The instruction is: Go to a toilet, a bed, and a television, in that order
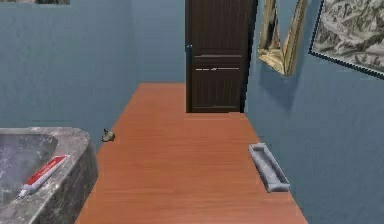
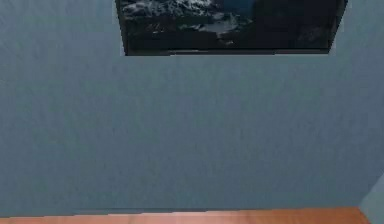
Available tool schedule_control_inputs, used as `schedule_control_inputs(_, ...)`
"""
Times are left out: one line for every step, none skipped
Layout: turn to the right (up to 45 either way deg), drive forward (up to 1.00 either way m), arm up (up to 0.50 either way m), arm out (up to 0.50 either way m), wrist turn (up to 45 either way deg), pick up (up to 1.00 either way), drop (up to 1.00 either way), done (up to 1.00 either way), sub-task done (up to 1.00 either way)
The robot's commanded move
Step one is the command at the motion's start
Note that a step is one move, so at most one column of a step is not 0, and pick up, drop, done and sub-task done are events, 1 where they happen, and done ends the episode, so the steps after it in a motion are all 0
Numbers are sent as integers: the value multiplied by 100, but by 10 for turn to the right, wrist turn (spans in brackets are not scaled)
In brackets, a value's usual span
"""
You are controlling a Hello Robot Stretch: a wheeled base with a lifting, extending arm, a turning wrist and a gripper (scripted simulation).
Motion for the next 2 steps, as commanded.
schedule_control_inputs(0, 100, 0, 0, 0, 0, 0, 0, 0)
schedule_control_inputs(-240, 0, 0, 0, 0, 0, 0, 0, 0)
